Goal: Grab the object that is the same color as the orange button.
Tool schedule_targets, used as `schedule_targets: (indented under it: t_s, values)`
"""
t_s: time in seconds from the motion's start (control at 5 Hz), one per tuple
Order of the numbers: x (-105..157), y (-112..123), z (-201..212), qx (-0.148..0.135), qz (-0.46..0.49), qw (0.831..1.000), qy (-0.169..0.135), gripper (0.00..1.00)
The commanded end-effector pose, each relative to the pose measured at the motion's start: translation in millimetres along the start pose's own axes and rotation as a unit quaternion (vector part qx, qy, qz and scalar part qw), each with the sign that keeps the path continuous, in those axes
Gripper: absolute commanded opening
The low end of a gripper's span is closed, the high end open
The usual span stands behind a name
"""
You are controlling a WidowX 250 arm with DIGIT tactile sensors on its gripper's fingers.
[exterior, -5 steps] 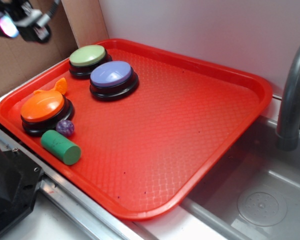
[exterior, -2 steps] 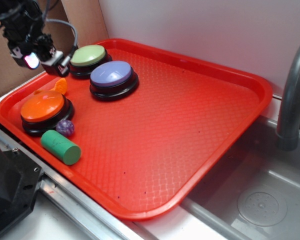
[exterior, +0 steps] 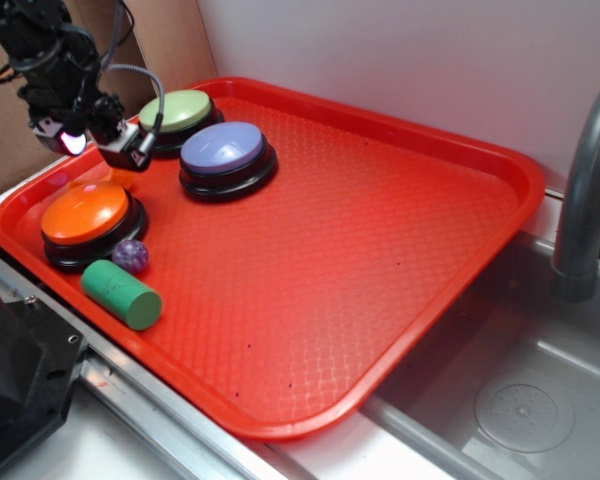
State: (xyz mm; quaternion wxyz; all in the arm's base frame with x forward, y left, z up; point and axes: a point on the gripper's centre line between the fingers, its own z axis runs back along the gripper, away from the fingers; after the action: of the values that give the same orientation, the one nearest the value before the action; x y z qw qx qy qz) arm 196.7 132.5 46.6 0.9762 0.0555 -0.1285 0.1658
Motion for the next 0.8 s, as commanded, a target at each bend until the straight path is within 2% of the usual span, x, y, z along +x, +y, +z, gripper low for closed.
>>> schedule_targets:
  t_s: [0.0, 0.2, 0.4, 0.6]
  values:
    - [1.7, 9.4, -5.7, 0.013, 0.011, 1.0, -0.006, 1.0]
    - [1.0, 13.7, -10.7, 0.015, 0.022, 1.0, -0.005, 1.0]
    - [2.2, 18.3, -14.6, 0.019, 0.024, 0.999, 0.015, 1.0]
    - [3.5, 18.4, -18.8, 0.015, 0.03, 0.999, 0.016, 0.81]
